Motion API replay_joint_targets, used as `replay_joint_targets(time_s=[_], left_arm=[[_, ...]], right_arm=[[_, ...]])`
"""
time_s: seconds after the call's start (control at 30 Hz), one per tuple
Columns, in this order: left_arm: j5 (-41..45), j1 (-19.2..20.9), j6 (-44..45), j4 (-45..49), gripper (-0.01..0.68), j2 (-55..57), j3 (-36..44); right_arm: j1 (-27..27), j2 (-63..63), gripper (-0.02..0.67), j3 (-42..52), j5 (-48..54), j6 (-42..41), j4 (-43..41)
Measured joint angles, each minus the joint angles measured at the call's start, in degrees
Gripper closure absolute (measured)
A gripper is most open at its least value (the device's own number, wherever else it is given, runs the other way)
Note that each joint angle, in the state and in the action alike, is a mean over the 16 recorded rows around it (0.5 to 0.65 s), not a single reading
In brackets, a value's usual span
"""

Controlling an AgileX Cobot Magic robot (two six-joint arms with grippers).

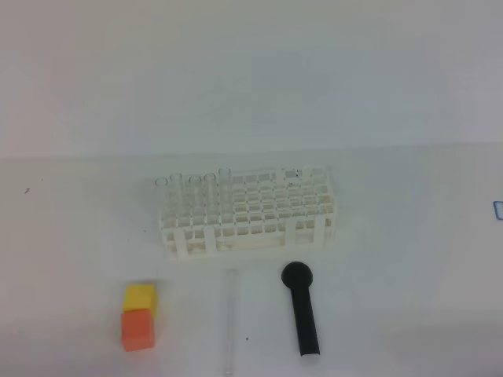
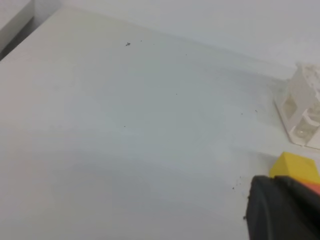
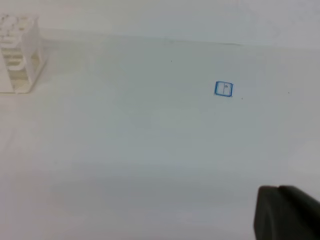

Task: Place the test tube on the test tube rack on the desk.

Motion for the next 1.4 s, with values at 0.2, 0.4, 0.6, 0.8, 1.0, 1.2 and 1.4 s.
replay_joint_targets(time_s=[0.2,0.4,0.6,0.8,1.0,1.2,1.4], left_arm=[[-1.5,0.0,-0.6,-3.9,0.673,0.0,0.0],[-7.7,0.0,-1.7,-13.1,0.673,0.0,0.0],[-19.6,0.0,-3.4,-27.9,0.673,0.0,0.0],[-32.0,0.0,-6.7,-40.1,0.673,0.0,0.0],[-34.6,0.0,-8.7,-41.2,0.674,0.2,-2.4],[-26.0,0.0,-5.8,-35.7,0.674,4.6,-11.0],[-5.7,0.0,7.1,-29.4,0.674,16.3,-25.7]], right_arm=[[0.0,0.0,0.650,0.0,0.0,0.0,0.0],[0.0,0.0,0.650,0.0,0.0,0.0,0.0],[0.0,0.0,0.650,0.0,0.0,0.0,0.0],[0.0,0.0,0.650,0.0,0.0,0.0,0.0],[0.0,0.0,0.650,0.0,0.0,0.0,0.0],[0.0,0.0,0.650,0.0,0.0,0.0,0.0],[0.0,0.0,0.650,0.0,0.0,0.0,0.0]])
